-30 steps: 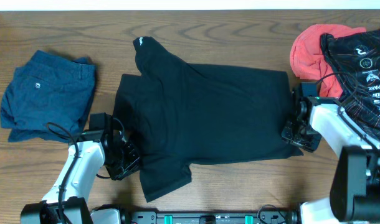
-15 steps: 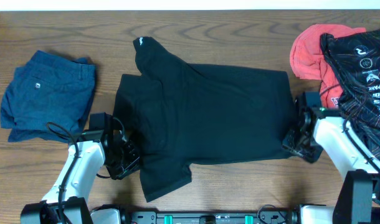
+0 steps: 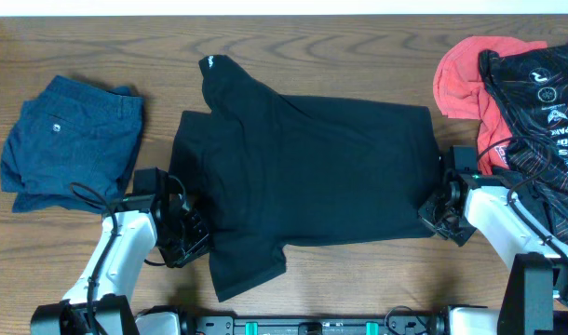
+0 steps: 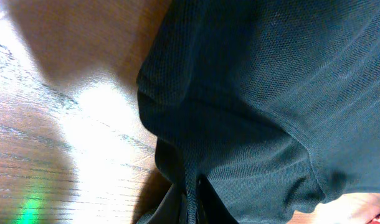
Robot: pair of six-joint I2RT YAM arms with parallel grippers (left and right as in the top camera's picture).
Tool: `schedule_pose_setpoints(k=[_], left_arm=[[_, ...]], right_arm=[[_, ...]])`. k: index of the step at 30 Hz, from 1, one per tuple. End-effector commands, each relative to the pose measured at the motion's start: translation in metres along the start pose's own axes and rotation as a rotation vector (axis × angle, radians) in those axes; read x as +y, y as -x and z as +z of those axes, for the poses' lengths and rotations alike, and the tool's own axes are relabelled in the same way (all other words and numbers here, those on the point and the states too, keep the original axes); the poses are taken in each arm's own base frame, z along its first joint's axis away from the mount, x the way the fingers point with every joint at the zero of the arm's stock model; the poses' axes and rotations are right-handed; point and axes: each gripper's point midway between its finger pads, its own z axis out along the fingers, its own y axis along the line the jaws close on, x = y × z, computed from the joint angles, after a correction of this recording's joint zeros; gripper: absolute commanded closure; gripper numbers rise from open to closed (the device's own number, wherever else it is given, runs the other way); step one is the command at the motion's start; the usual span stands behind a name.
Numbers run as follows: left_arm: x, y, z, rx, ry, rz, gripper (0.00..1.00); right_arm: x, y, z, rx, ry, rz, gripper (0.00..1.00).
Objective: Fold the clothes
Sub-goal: 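Lift the bottom hem with both grippers and fold it up toward the collar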
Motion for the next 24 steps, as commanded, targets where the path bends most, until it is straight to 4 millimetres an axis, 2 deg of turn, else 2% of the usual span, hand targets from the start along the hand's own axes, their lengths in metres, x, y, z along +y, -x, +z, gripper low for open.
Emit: schedule_pose_setpoints(k=[1,6,11,17,21,24], left_arm=[[-0.003,0.003,-0.005,-0.011,-0.009,0.018,0.94],[0.0,-0.007,-0.007,0.03,0.007,0.039,0.94],[-0.001,-0.016,-0.019,0.058,0.017,0.084,0.94],[-0.021,-0.023,-0.033,0.034,-0.091,0.148,0.94],[-0.026,-0.023,-0.04,-0.011,-0.114,0.172,0.94],[-0.037,-0.023,-0.047,-0.036,-0.177,0.199,0.94]], right_arm=[[-0.009,-0.001,0.003,-0.006,-0.03,0.024,0.99],[-0.017,-0.001,-0.002,-0.009,-0.053,0.033,0.99],[-0.026,0.008,-0.02,-0.045,-0.021,0.054,0.99],[-0.029,0.027,-0.051,-0.155,0.06,0.047,0.99],[-0.025,0.033,-0.06,-0.201,0.093,0.008,0.99],[-0.02,0.039,-0.063,-0.233,0.113,-0.043,0.99]])
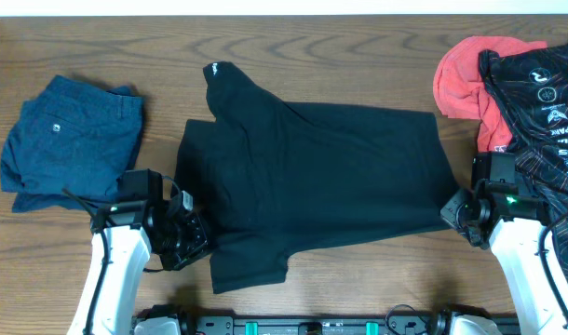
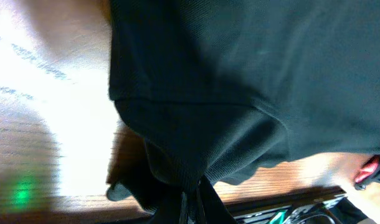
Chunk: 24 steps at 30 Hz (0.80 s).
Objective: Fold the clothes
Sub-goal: 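Lift the bottom hem with both grippers and fold it up toward the collar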
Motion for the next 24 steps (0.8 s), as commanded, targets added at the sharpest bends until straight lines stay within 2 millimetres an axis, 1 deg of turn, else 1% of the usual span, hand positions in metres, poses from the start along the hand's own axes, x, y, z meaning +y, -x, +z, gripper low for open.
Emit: schedule_pose_setpoints(k=[1,6,9,11,14,17,20,24], left_arm=[[-0.021,0.006,-0.011,-0.049,-0.094,0.063,0.94],[-0.043,0.015,-0.021,-0.116,-0.201,0.13,0.94],[-0.057,0.019,-0.028,-0.139,-0.28,0.157,0.94],[-0.063,0.028,-0.032,-0.174,-0.316,0.153,0.94],[-0.065,0.049,-0.042,-0.254,-0.346,0.122,0.94],[-0.067,0.065,-0.051,-0.319,-0.371,0.103,0.94],[-0.071,0.073,-0.056,-0.35,-0.389,0.088,0.94],[-0.072,0.079,-0.058,-0.378,-0.391,0.103,0.94]], right_arm=[[0.003,0.016,-0.006,-0.061,0.012,-0.073,0.99],[0.014,0.032,-0.008,-0.126,0.051,-0.095,0.99],[0.017,0.036,-0.009,-0.144,0.063,-0.092,0.99],[0.019,0.039,-0.009,-0.159,0.073,-0.089,0.99],[0.027,0.049,-0.012,-0.2,0.102,-0.098,0.99],[0.037,0.057,-0.014,-0.233,0.143,-0.125,0.99],[0.038,0.06,-0.015,-0.246,0.148,-0.129,0.98],[0.043,0.065,-0.016,-0.265,0.167,-0.126,0.98]])
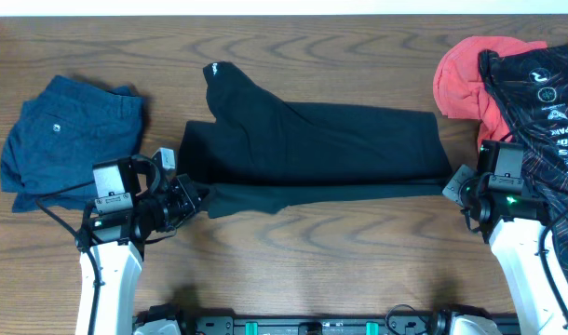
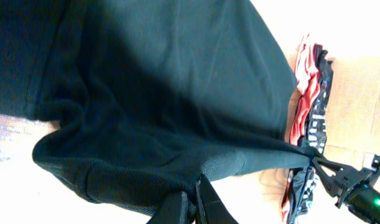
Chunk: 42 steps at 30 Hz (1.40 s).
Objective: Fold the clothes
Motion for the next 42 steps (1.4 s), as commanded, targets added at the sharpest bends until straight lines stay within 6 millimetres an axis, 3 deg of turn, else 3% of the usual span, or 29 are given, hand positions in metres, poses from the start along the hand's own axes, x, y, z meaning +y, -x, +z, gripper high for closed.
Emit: schedule_pose_setpoints(k=[1,8,13,19,28,33,35,42], left_arm=[[-0.007,0.011,-0.004,-0.038,-0.019,0.004,0.94],[-0.007,0.034,0.002,-0.101,-0.021,0.052,0.94],[0.009,0.053,0.012,-0.148,0.044,0.056,0.94],[0.024,0.06,0.031,-0.122,0.056,0.034,0.94],[0.038,0.075,0.052,-0.128,0.053,0.04,0.94],[0.033,0.084,0.06,-0.151,0.03,0.083,0.93],[0.028,0.086,0.064,-0.159,0.017,0.107,0.88],[0.015,0.096,0.069,-0.209,0.007,0.179,0.83]], right_arm=[[0.005,0.015,-0.003,-0.045,0.021,-0.009,0.98],[0.017,0.015,0.011,-0.025,0.073,-0.011,0.92],[0.02,0.009,0.031,0.016,0.071,-0.014,0.96],[0.034,0.01,0.048,0.03,0.131,-0.032,0.95],[0.038,0.013,0.066,0.019,0.142,-0.032,0.95],[0.041,0.014,0.069,0.012,0.15,-0.036,0.92],[0.045,0.016,0.068,0.001,0.159,-0.047,0.91],[0.055,0.017,0.066,-0.015,0.181,-0.068,0.9]])
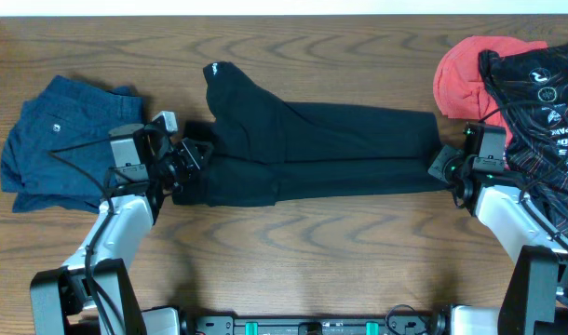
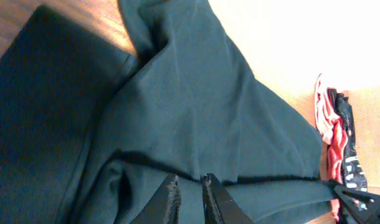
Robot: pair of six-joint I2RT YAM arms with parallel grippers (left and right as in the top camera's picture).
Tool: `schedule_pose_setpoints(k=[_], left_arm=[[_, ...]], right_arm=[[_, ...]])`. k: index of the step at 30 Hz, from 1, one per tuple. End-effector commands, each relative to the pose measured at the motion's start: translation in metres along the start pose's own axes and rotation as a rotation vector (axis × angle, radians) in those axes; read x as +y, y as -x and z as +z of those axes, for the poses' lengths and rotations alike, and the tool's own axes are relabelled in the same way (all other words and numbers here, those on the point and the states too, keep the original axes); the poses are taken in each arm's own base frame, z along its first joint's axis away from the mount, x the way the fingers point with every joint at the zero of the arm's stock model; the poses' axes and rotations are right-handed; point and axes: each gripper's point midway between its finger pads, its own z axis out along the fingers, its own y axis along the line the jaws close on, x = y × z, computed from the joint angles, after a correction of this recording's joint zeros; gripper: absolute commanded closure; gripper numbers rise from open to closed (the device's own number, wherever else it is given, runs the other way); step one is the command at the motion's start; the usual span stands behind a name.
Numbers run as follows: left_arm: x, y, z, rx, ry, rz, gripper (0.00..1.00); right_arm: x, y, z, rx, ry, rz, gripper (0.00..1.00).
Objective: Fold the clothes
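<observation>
A black T-shirt (image 1: 321, 154) lies across the table's middle, doubled lengthwise into a long band, with one sleeve (image 1: 223, 79) sticking out toward the far edge. My left gripper (image 1: 195, 156) rests on the shirt's left end. In the left wrist view, that gripper (image 2: 189, 182) has its fingers a little apart, with black cloth showing under and between them. My right gripper (image 1: 440, 165) sits at the shirt's right end, touching the hem; whether its fingers hold the cloth is hidden.
Folded blue shorts (image 1: 70, 140) lie at the left, close behind my left arm. A heap of red cloth (image 1: 461, 79) and a black printed garment (image 1: 545, 102) fills the far right corner, beside my right arm. Bare wooden table (image 1: 312, 251) lies in front.
Both grippers have moved away from the near side toward the far edge. The shirt's near half now lies over its far half. The left fingers, then pinched on cloth, now stand slightly apart.
First the shirt lay spread flat, with each gripper on a near corner. Then the corners were pinched and the near edge was drawn taut. Later that edge hung lifted between the grippers over the middle. Now it lies folded onto the far half.
</observation>
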Motion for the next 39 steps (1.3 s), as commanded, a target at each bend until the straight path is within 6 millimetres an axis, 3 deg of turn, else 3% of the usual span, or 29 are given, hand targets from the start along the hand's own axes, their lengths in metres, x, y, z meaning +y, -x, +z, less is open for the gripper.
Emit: schedule_pose_setpoints(k=[1,5,6,13,17,31,35,39], left_arm=[[0.001,0.005,0.002,-0.016,0.028,0.011,0.83],[-0.003,-0.011,0.002,0.056,-0.007,-0.035,0.83],[-0.004,-0.016,0.002,0.081,-0.019,-0.047,0.78],[-0.002,-0.05,-0.003,0.214,-0.014,-0.126,0.76],[-0.016,-0.057,-0.003,0.253,-0.087,-0.099,0.76],[-0.029,-0.069,-0.001,0.298,-0.129,-0.056,0.76],[-0.036,-0.082,0.001,0.342,-0.134,-0.038,0.76],[-0.05,-0.104,0.007,0.403,-0.146,0.031,0.69]], right_arm=[[0.007,0.003,0.0,-0.008,0.009,-0.026,0.9],[0.006,0.0,0.0,0.005,0.004,-0.029,0.8],[0.006,0.0,0.0,0.006,0.003,-0.039,0.77],[-0.009,-0.013,-0.001,0.052,-0.068,-0.052,0.72],[-0.023,-0.012,-0.002,0.04,-0.145,-0.056,0.71],[-0.002,0.03,-0.001,-0.133,-0.065,-0.05,0.72],[-0.003,0.029,0.0,-0.129,-0.067,-0.052,0.69],[-0.003,0.018,0.001,-0.076,-0.059,-0.079,0.67]])
